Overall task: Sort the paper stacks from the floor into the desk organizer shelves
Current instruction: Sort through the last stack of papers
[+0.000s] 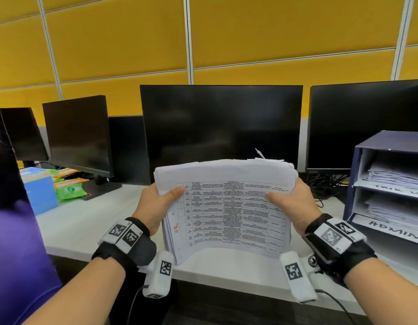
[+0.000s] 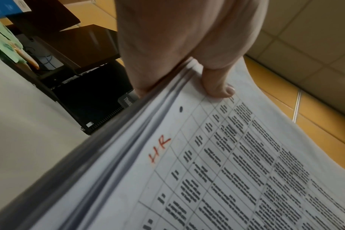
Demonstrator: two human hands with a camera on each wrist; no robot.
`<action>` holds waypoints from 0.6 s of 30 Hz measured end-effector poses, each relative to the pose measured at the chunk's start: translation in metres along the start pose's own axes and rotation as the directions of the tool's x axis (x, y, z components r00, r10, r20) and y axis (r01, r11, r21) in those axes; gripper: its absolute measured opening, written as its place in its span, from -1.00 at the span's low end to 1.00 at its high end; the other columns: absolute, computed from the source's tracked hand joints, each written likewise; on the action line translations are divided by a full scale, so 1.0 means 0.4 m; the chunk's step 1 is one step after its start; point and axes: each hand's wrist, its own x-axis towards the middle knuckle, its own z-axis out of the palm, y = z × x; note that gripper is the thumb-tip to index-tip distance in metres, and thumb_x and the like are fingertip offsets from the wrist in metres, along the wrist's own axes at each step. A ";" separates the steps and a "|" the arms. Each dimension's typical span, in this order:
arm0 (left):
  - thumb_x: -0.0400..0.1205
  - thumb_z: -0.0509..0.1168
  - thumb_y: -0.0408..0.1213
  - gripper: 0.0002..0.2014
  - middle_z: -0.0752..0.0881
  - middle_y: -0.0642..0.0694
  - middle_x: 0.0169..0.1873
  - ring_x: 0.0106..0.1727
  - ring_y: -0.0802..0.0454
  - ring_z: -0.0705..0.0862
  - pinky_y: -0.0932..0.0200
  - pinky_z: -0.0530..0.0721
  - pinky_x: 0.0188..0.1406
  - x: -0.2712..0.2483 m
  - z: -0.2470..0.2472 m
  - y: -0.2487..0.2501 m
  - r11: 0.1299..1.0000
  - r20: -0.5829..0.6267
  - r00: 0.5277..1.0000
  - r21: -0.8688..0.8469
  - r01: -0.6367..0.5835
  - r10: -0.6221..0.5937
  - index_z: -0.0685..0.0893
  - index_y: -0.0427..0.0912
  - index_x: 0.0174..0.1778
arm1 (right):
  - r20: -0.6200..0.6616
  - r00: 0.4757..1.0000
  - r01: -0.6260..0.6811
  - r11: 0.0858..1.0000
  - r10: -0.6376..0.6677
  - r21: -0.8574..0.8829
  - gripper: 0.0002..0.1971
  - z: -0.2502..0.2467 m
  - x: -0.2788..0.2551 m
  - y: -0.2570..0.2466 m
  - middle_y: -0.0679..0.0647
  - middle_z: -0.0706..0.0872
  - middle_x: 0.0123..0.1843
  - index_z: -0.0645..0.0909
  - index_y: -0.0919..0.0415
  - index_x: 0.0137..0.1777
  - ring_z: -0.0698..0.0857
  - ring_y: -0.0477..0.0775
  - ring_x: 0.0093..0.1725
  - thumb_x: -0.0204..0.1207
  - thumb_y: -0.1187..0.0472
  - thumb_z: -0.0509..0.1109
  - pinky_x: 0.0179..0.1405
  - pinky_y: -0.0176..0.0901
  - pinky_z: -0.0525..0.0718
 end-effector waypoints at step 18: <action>0.47 0.51 -0.42 -0.79 0.83 0.04 -0.23 -0.15 0.15 0.80 0.21 0.70 -0.17 -0.021 -0.021 0.152 0.889 0.012 0.937 0.310 -0.337 0.350 0.75 0.02 -0.15 | 0.416 0.908 0.395 0.419 -0.046 -0.817 -0.79 0.080 0.010 -0.222 -0.12 0.72 -0.25 0.66 -0.04 -0.14 0.70 -0.06 -0.18 0.35 -0.10 0.54 -0.05 -0.04 0.70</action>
